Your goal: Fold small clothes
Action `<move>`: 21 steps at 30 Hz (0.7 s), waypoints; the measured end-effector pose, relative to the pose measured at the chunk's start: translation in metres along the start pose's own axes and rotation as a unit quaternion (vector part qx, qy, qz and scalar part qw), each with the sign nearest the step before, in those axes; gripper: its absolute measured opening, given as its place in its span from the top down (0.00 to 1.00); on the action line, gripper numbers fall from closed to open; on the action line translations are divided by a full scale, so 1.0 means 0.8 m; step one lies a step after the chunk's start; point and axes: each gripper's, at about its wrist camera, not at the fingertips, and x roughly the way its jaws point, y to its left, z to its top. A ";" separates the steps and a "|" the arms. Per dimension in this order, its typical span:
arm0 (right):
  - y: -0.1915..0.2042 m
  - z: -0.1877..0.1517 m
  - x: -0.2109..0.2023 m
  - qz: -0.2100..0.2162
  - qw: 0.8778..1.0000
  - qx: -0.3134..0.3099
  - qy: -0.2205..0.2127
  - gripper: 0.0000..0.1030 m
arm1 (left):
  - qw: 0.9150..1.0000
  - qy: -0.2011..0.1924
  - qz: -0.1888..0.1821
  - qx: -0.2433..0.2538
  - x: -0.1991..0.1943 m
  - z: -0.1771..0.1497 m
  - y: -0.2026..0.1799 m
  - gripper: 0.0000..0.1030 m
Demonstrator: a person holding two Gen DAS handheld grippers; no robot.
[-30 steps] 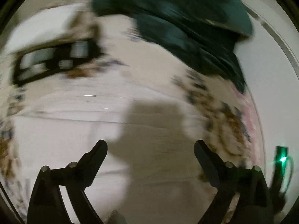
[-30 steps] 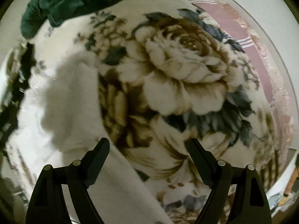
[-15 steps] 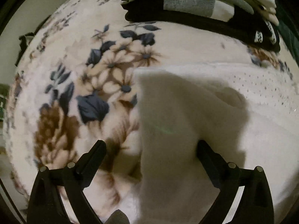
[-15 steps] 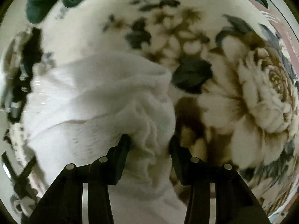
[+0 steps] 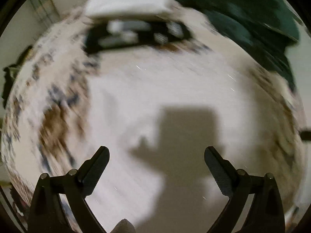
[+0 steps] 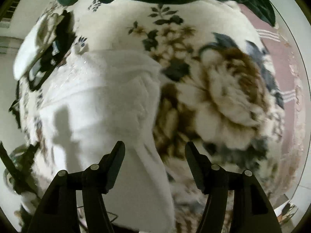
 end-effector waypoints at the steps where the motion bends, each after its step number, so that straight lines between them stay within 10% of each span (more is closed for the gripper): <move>1: -0.015 -0.004 -0.008 0.006 1.000 -0.002 0.007 0.36 | 1.000 0.015 -0.008 -0.001 -0.003 -0.020 -0.023 0.03; 8: -0.127 0.002 -0.033 0.043 0.998 -0.006 0.042 0.36 | 0.988 0.148 -0.049 -0.001 0.028 -0.190 -0.209 0.03; 16: -0.106 0.120 0.069 0.138 0.988 -0.035 0.062 0.36 | 0.985 0.161 -0.023 0.060 0.091 -0.271 -0.330 0.11; 21: -0.074 0.188 0.140 0.183 0.980 -0.006 0.080 0.37 | 0.992 0.105 0.020 0.067 0.081 -0.275 -0.344 0.95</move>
